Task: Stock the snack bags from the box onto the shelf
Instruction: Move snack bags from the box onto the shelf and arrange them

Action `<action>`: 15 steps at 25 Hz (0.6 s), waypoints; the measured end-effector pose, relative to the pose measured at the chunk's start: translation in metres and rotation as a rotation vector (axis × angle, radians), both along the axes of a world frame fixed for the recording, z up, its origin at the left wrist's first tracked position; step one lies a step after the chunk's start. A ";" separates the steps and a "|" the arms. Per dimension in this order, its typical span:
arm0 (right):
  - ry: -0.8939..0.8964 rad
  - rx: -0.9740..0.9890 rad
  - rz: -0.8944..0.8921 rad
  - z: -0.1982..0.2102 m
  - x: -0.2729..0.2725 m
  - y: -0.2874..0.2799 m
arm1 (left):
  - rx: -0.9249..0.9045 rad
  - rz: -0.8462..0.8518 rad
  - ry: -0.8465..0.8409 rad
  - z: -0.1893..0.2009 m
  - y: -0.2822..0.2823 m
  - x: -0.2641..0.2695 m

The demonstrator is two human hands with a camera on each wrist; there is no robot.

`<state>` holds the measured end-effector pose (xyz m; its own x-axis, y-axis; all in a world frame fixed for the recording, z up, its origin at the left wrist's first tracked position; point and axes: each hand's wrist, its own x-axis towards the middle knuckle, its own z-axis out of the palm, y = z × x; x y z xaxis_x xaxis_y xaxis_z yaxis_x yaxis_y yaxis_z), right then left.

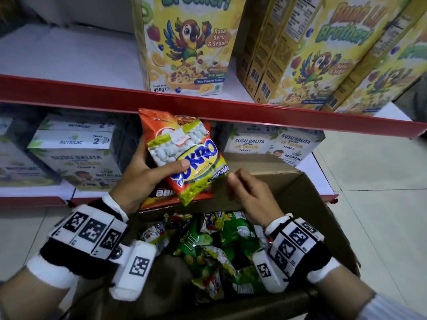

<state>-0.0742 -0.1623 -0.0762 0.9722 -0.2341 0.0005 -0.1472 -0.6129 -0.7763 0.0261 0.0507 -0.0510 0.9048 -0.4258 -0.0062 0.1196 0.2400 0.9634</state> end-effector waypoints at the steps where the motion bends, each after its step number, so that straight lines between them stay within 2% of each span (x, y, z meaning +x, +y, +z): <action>1: 0.169 -0.110 0.111 -0.016 0.002 -0.009 | 0.008 0.004 0.013 -0.001 0.005 0.003; 4: 0.546 -0.446 0.373 -0.069 0.017 -0.023 | 0.039 -0.012 0.028 -0.003 0.013 0.003; 7: 0.744 -0.602 0.446 -0.115 0.029 -0.024 | 0.080 -0.039 0.031 -0.007 0.017 -0.003; 12: 0.751 -0.536 0.502 -0.158 0.024 -0.012 | 0.102 -0.045 0.061 -0.013 0.022 -0.006; 15: 0.686 -0.564 0.399 -0.156 0.023 -0.013 | 0.112 -0.007 0.063 -0.013 0.028 0.000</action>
